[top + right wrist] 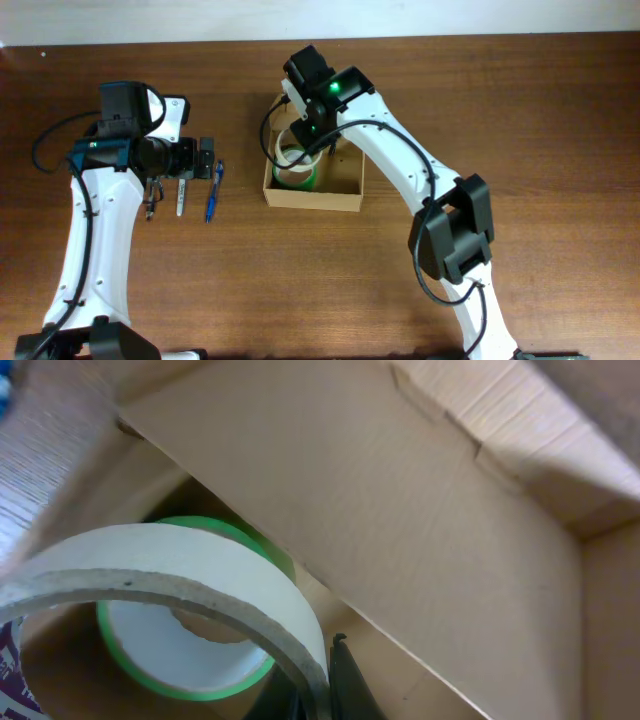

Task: Pack container
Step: 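Carry the white tape into the box and release it onto the green tape, then move the right gripper to the correction tape dispenser and grasp it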

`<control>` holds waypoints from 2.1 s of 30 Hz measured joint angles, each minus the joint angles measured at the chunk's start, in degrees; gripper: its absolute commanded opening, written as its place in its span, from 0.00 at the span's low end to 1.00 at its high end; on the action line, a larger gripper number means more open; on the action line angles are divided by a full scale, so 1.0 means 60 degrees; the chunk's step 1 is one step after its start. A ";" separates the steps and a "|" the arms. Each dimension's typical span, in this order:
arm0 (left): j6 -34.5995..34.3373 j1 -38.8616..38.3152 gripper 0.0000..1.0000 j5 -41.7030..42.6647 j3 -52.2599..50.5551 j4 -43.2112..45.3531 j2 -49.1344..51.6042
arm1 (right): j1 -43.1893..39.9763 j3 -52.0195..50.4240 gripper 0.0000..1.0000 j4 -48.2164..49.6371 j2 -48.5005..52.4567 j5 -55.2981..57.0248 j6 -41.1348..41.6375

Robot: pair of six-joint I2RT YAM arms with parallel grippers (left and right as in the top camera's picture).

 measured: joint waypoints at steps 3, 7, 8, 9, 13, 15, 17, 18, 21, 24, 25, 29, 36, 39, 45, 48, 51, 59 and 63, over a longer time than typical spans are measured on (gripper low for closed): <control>0.0000 0.0000 0.99 0.0000 0.0000 0.0000 0.0000 | 0.0000 0.0000 0.04 -0.0047 0.0233 -0.0033 0.0029; 0.0000 0.0000 0.99 0.0000 0.0000 0.0000 0.0000 | 0.0000 0.0000 0.04 -0.0058 0.0525 -0.0106 0.0033; -0.0004 0.0000 0.99 0.0000 0.0000 0.0000 0.0000 | 0.0000 0.0000 0.04 -0.0073 0.0612 -0.0157 0.0036; 0.0000 0.0000 0.99 0.0000 0.0000 0.0000 0.0000 | 0.0000 0.0000 0.04 -0.0073 0.0670 -0.0182 0.0069; 0.0000 0.0000 0.99 0.0000 0.0000 0.0000 0.0000 | 0.0000 -0.0007 0.10 -0.0069 0.0725 -0.0295 0.0262; 0.0000 0.0000 0.99 0.0000 0.0000 0.0000 0.0000 | 0.0000 -0.0007 0.16 -0.0073 0.0725 -0.0339 0.0299; 0.0000 0.0000 0.99 0.0000 0.0000 0.0000 0.0000 | 0.0000 -0.0007 0.22 -0.0135 0.0725 -0.0393 0.0317; -0.0004 0.0000 0.99 0.0000 0.0000 0.0000 0.0000 | 0.0000 -0.0007 0.24 -0.0164 0.0725 -0.0423 0.0313; 0.0000 0.0000 0.99 0.0000 0.0000 0.0000 0.0000 | 0.0000 -0.0007 0.24 -0.0229 0.0725 -0.0474 0.0368; -0.0004 0.0000 0.99 0.0000 0.0000 0.0000 0.0000 | 0.0000 -0.0004 0.22 -0.0328 0.0714 -0.0506 0.0379; 0.0000 0.0000 0.99 0.0000 0.0000 0.0000 0.0000 | 0.0000 0.0004 0.21 -0.0459 0.0714 -0.0510 0.0390; -0.0004 0.0000 0.99 0.0000 0.0000 0.0000 0.0000 | 0.0000 0.0368 0.21 -0.1035 0.0688 -0.0386 0.0393; -0.0004 0.0000 0.99 0.0000 0.0000 0.0000 0.0000 | -0.0004 0.2178 0.24 -0.1800 -0.0601 0.0251 0.0291; -0.0004 0.0000 0.99 0.0000 0.0000 0.0000 0.0000 | -0.0062 0.2787 0.24 -0.1949 -0.1745 0.0892 0.0248; -0.0004 0.0000 0.99 0.0000 0.0000 0.0000 0.0000 | -0.1752 0.2914 0.24 -0.2386 -0.3399 0.1402 0.0357; 0.0000 0.0000 0.99 0.0000 0.0000 0.0000 0.0000 | -0.3446 0.1967 0.29 -0.1810 -0.3676 0.1395 0.0503; 0.0000 0.0000 0.99 0.0000 0.0000 0.0004 0.0000 | -0.5362 0.0408 0.31 -0.1239 -0.3778 0.0889 0.0557; -0.0004 0.0000 0.99 0.0000 0.0000 -0.0004 0.0000 | -0.8029 -0.2659 0.31 -0.2025 -0.3770 -0.0517 0.0572; 0.0000 0.0000 0.99 0.0000 0.0000 0.0000 0.0000 | -0.7828 -0.3366 0.31 -0.2510 -0.3770 -0.0860 0.0495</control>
